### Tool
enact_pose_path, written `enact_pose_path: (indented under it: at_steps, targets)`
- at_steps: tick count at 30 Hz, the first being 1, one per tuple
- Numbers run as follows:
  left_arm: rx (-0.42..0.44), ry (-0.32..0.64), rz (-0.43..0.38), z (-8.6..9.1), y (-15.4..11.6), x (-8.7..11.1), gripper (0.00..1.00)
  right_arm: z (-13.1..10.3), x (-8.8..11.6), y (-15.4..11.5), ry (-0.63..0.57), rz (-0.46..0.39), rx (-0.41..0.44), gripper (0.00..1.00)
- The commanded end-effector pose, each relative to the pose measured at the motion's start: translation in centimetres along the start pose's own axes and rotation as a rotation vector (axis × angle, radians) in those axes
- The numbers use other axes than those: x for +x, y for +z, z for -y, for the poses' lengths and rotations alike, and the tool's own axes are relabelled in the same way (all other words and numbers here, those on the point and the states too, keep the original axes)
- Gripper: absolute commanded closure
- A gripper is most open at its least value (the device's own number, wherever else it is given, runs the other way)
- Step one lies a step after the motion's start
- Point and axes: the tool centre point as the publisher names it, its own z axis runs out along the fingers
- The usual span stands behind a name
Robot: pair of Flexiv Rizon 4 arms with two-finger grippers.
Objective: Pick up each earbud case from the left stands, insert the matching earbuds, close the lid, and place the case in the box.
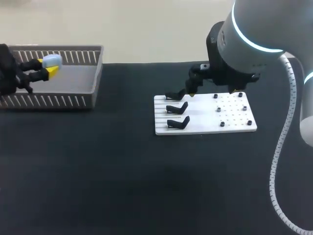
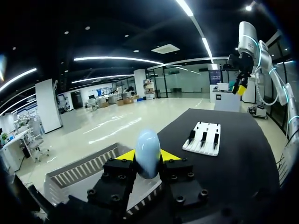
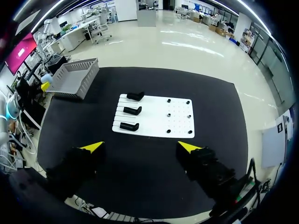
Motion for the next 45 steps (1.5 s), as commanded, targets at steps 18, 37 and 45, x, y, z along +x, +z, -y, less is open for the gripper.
enact_pose_path:
  at_steps: [18,37,45]
  targets:
    - [-0.335,-0.025,-0.069,-9.6,-1.0,2.0,0.65,0.1,0.2,0.0,0.002,0.006,0.000,0.00]
    - [-0.344,-0.035,-0.043,-10.8,-0.5,2.0,0.00,0.1,0.2,0.0,0.002,0.006,0.000,0.00]
    - [-0.344,-0.035,-0.043,-10.8,-0.5,2.0,0.00,0.1,0.2,0.0,0.002,0.006,0.000,0.00]
